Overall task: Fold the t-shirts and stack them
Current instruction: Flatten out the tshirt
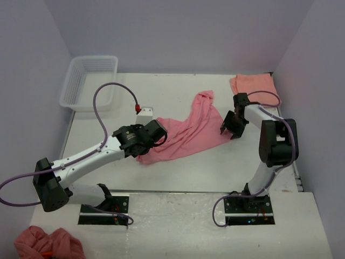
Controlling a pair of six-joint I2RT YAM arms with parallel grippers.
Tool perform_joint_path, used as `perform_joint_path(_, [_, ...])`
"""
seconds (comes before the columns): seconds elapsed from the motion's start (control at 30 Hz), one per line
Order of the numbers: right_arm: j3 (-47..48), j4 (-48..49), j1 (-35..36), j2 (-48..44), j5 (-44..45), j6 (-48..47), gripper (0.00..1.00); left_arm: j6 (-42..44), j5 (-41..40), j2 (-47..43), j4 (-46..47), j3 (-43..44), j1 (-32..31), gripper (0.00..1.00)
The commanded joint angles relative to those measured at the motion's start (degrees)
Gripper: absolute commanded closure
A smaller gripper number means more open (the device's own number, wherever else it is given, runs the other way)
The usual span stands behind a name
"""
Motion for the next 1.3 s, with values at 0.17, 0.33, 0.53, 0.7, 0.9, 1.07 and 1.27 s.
perform_joint_path(0.17, [-4.46,0.89,-0.43,-8.29,4.55,6.48,0.37,1.85,-0.03,-2.36,1.25,1.43,0.04,1.0])
perform_joint_path(0.33, [-4.82,-0.25,-0.52,-6.37,3.94,8.86,0.36,2.46,0.32,-2.98,1.43,1.16,0.04,1.0])
perform_joint_path(0.53, [0.36,-4.2,-0.61,-2.58,4.72,11.85,0.36,3.25,1.55,-4.04,2.13,1.08,0.04,1.0])
perform_joint_path(0.7, [7.21,-9.48,-0.61,2.6,4.55,11.94,0.36,4.57,2.87,-4.91,2.57,1.87,0.04,1.0])
perform_joint_path(0.9, [11.0,-16.07,-0.61,5.15,6.83,13.86,0.4,6.59,3.57,-5.62,2.31,4.85,0.04,1.0])
perform_joint_path(1.07, [10.13,-20.47,-0.61,4.9,8.94,16.15,0.41,7.91,4.98,-5.09,3.45,6.18,0.04,1.0])
perform_joint_path(1.27, [9.94,-21.08,-0.78,4.8,9.03,16.51,0.42,9.06,8.58,-5.26,5.65,5.74,0.04,1.0])
